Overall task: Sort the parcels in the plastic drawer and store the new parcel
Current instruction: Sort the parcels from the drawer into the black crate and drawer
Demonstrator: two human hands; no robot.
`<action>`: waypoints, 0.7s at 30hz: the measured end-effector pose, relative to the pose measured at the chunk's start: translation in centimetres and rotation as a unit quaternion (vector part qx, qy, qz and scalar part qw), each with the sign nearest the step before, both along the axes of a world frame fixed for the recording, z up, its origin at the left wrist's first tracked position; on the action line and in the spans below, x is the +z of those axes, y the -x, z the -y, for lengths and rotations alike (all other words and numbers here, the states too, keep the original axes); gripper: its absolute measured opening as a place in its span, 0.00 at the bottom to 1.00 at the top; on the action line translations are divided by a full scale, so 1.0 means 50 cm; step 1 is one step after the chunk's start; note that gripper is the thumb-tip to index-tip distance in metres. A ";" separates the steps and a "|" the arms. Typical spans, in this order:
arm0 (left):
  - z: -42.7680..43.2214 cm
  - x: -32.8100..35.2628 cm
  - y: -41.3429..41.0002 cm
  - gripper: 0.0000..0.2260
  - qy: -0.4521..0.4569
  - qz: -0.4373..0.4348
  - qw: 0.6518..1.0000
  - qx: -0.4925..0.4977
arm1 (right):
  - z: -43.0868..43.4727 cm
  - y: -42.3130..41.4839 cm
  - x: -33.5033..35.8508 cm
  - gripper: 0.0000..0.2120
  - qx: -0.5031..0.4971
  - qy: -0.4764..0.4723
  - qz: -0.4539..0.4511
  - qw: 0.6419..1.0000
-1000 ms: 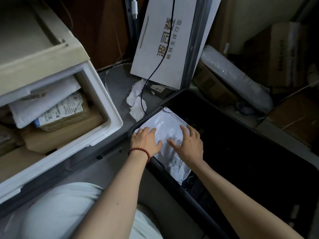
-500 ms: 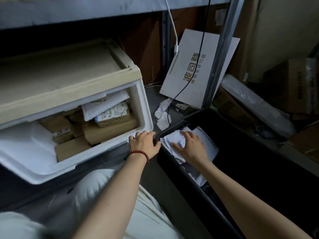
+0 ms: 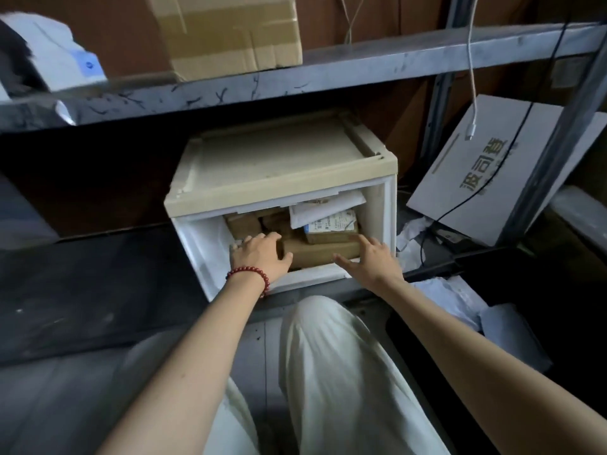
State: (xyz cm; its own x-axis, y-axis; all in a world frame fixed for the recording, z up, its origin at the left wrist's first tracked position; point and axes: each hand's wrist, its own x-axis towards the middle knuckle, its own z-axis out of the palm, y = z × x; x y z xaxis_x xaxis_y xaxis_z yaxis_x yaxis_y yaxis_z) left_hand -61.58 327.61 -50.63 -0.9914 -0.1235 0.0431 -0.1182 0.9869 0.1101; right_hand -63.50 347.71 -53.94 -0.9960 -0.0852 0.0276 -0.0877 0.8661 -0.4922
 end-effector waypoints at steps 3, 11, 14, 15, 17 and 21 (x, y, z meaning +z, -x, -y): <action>0.070 0.016 -0.027 0.22 -0.006 -0.012 0.999 0.036 | 0.073 0.004 0.029 0.33 0.037 0.017 -0.007 0.999; 0.140 -0.026 -0.059 0.23 0.001 -0.007 0.998 0.065 | 0.181 0.020 0.047 0.33 0.051 0.014 0.003 0.999; 0.157 -0.053 -0.052 0.24 -0.037 0.006 0.996 0.084 | 0.180 0.032 0.028 0.33 0.028 -0.001 -0.017 0.999; 0.159 -0.057 -0.042 0.24 -0.058 0.001 0.994 0.089 | 0.174 0.038 0.019 0.33 0.017 -0.011 -0.029 0.999; 0.156 -0.062 -0.020 0.24 -0.082 -0.023 0.993 0.085 | 0.159 0.054 0.005 0.35 -0.003 -0.026 -0.050 0.998; 0.130 -0.081 0.031 0.26 -0.075 -0.028 0.995 0.056 | 0.122 0.105 -0.003 0.35 -0.051 -0.018 -0.086 0.995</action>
